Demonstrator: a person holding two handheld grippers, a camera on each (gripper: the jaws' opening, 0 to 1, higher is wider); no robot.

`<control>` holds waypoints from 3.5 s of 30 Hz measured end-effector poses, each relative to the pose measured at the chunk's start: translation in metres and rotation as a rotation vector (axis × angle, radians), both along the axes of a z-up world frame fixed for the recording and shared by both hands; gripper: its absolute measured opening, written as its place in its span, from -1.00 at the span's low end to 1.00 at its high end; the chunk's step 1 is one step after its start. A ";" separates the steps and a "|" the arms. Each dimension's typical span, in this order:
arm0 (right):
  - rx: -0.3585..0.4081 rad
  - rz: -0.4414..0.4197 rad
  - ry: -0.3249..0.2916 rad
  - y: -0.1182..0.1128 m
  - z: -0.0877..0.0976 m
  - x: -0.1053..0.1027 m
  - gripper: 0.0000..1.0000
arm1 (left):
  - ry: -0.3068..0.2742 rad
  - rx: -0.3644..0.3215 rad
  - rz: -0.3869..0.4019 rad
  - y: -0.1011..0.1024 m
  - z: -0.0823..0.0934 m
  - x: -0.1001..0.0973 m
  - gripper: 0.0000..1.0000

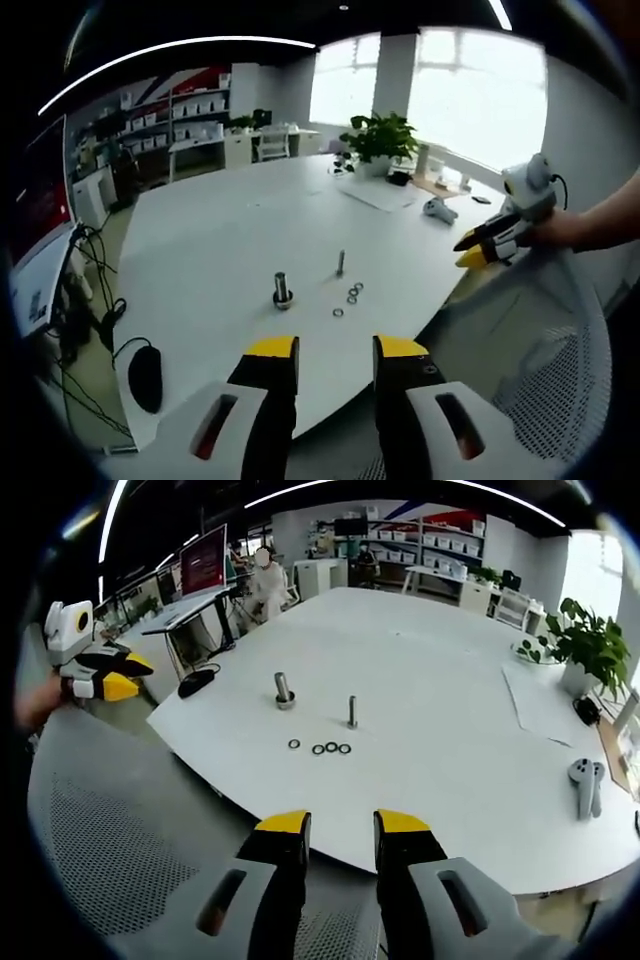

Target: Place the washer onto the threaded stud by aligning its center hole with the stud, sliding it down to the base, and recovering from edge contact or off-axis alignment until the washer reaches the visible bottom stop.

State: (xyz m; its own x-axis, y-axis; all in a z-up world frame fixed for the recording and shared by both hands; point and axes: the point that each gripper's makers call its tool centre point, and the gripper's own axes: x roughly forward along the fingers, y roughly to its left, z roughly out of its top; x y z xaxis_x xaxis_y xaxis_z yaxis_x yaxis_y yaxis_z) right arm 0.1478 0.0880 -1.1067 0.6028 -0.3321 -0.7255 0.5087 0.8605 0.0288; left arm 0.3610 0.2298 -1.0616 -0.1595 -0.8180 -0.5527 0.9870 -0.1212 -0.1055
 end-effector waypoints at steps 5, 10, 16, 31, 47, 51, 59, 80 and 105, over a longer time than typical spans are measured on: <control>-0.002 -0.014 0.001 -0.003 -0.003 -0.003 -0.44 | -0.002 0.010 -0.007 0.001 -0.001 -0.001 -0.45; 0.001 -0.011 0.009 0.000 -0.002 -0.002 -0.44 | 0.002 0.010 -0.002 0.002 -0.001 0.001 -0.45; 0.005 -0.009 0.017 0.000 -0.003 -0.001 -0.44 | 0.000 0.026 0.000 0.002 -0.005 0.000 -0.45; 0.009 0.016 0.026 0.002 -0.009 -0.001 -0.44 | -0.031 0.029 -0.003 0.003 -0.004 -0.001 -0.46; 0.036 0.029 0.006 0.006 -0.001 0.006 -0.41 | -0.031 0.031 0.004 0.004 -0.007 0.005 -0.47; 0.022 0.026 0.024 0.010 0.003 0.010 -0.42 | -0.035 0.036 0.001 0.004 -0.008 0.005 -0.45; 0.063 0.065 0.069 -0.015 -0.003 0.016 -0.40 | -0.058 0.035 0.004 0.005 -0.007 0.006 -0.43; 0.026 0.241 0.108 -0.039 -0.061 0.104 -0.43 | -0.041 0.070 0.022 0.008 -0.010 0.008 -0.43; 0.082 0.426 0.279 -0.062 -0.124 0.122 -0.45 | -0.025 0.103 0.040 0.009 -0.016 0.011 -0.45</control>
